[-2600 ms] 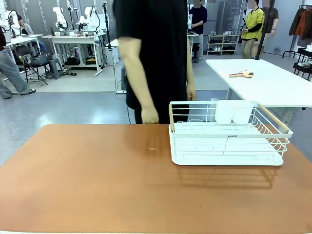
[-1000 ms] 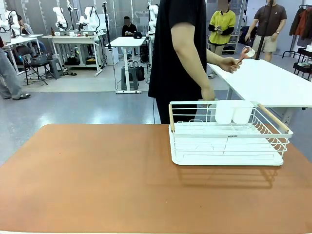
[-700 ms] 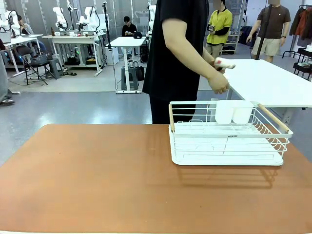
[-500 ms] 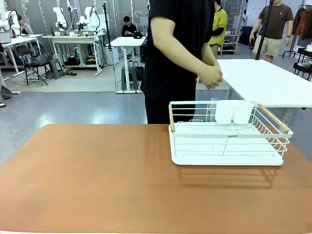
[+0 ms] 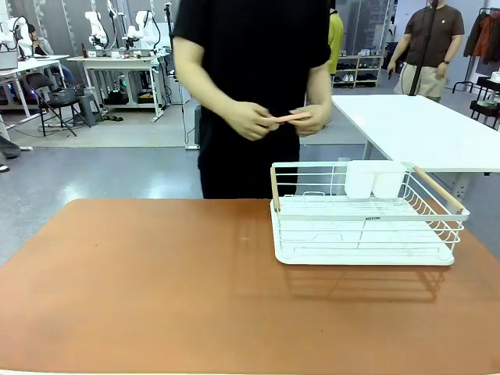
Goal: Clean the table.
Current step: Pick up the Lint Roller when the human hands it over.
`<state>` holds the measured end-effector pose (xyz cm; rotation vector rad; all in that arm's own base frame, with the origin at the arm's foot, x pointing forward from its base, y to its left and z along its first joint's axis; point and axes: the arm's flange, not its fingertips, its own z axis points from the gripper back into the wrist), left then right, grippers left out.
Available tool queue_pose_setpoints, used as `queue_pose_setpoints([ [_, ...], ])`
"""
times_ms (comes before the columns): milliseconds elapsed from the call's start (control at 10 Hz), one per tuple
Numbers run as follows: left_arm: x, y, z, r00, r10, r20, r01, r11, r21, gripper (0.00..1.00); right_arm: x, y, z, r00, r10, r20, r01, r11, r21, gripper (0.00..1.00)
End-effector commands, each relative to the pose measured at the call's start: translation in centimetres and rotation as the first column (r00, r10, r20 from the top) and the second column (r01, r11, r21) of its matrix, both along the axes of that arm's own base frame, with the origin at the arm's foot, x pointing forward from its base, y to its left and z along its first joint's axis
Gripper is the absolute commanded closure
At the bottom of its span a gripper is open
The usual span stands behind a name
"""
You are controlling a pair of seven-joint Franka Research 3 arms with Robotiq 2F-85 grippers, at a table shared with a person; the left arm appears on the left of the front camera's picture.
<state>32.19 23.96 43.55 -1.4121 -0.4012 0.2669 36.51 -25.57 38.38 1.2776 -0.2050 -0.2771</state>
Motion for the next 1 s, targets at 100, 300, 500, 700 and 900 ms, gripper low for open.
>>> queue_pose_setpoints([
  [100, -0.17, 0.13, 0.15, 1.000, 0.002, 0.010, -0.002, 1.000, -0.007, 0.00, -0.38, 0.29, 0.20, 1.000, 0.002, 0.003, -0.002, 1.000, 0.005, 0.00],
  [300, -0.17, 0.13, 0.15, 1.000, 0.002, 0.010, -0.002, 1.000, -0.007, 0.00, -0.38, 0.29, 0.20, 1.000, 0.002, 0.003, -0.002, 1.000, 0.005, 0.00],
  [500, -0.17, 0.13, 0.15, 1.000, 0.002, 0.010, -0.002, 1.000, -0.007, 0.00, -0.38, 0.29, 0.20, 1.000, 0.002, 0.003, -0.002, 1.000, 0.005, 0.00],
  [700, -0.17, 0.13, 0.15, 1.000, 0.002, 0.010, -0.002, 1.000, -0.007, 0.00, -0.38, 0.29, 0.20, 1.000, 0.002, 0.003, -0.002, 1.000, 0.005, 0.00],
  [900, -0.17, 0.13, 0.15, 1.000, 0.002, 0.010, -0.002, 1.000, -0.007, 0.00, -0.38, 0.29, 0.20, 1.000, 0.002, 0.003, -0.002, 1.000, 0.005, 0.00],
])
